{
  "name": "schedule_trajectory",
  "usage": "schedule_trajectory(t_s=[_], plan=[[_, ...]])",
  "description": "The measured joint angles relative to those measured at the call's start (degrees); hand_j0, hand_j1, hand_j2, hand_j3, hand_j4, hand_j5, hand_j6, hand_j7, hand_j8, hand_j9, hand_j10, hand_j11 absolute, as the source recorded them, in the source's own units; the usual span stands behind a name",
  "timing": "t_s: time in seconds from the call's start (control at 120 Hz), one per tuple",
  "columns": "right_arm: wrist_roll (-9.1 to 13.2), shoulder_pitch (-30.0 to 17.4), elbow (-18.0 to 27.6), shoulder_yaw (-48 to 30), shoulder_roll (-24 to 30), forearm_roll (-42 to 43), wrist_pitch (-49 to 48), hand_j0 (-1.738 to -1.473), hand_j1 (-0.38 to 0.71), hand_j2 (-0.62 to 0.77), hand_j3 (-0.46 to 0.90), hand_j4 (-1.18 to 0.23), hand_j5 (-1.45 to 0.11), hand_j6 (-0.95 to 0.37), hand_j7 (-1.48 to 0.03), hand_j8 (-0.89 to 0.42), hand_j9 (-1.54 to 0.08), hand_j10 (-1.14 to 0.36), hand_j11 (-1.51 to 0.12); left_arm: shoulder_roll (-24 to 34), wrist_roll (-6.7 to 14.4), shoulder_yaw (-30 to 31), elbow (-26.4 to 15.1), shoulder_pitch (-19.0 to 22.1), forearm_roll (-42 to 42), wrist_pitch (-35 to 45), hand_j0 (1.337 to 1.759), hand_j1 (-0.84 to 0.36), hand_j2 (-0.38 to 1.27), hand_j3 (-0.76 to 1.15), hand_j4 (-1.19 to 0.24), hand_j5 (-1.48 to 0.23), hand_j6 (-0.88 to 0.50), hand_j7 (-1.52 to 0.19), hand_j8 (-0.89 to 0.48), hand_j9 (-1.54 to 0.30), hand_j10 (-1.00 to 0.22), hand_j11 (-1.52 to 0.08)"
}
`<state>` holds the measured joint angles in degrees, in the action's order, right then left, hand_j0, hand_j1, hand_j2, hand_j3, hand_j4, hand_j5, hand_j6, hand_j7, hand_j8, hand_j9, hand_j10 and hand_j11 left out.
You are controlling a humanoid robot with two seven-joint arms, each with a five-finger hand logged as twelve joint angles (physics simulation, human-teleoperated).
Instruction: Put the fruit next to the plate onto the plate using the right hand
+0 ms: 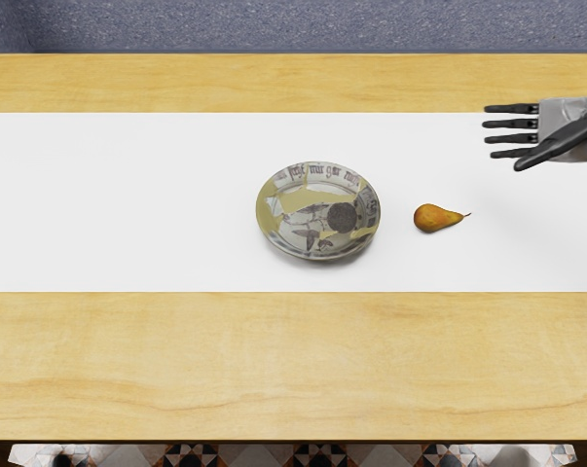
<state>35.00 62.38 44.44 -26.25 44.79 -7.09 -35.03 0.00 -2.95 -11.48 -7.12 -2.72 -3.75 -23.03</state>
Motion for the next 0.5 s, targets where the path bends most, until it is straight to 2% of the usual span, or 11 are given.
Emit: schedule_trajectory(t_s=[0.283, 0.5], plan=[[0.0, 1.33, 0.12, -0.11, -1.69, 0.93, 0.0, -1.658, -0.35, 0.0, 0.0, 0.0, 0.0, 0.0, 0.0, 0.0, 0.0, 0.0, 0.0, 0.0, -0.01, -0.05, -0.01, 0.0, -0.02, 0.0, 1.658, 0.33, 0.0, 0.0, -0.01, -0.02, -0.01, -0.02, -0.01, -0.02, -0.01, -0.02], [0.0, 5.44, 0.17, 0.45, -6.46, 14.76, 0.01, -1.658, -0.35, 0.0, 0.0, 0.0, 0.0, 0.0, 0.0, 0.0, 0.0, 0.0, 0.0, 0.0, 0.0, -0.01, 0.05, 0.0, -0.02, 0.0, 1.658, 0.33, 0.0, 0.0, -0.01, -0.02, -0.01, -0.02, -0.01, -0.02, -0.01, -0.02]])
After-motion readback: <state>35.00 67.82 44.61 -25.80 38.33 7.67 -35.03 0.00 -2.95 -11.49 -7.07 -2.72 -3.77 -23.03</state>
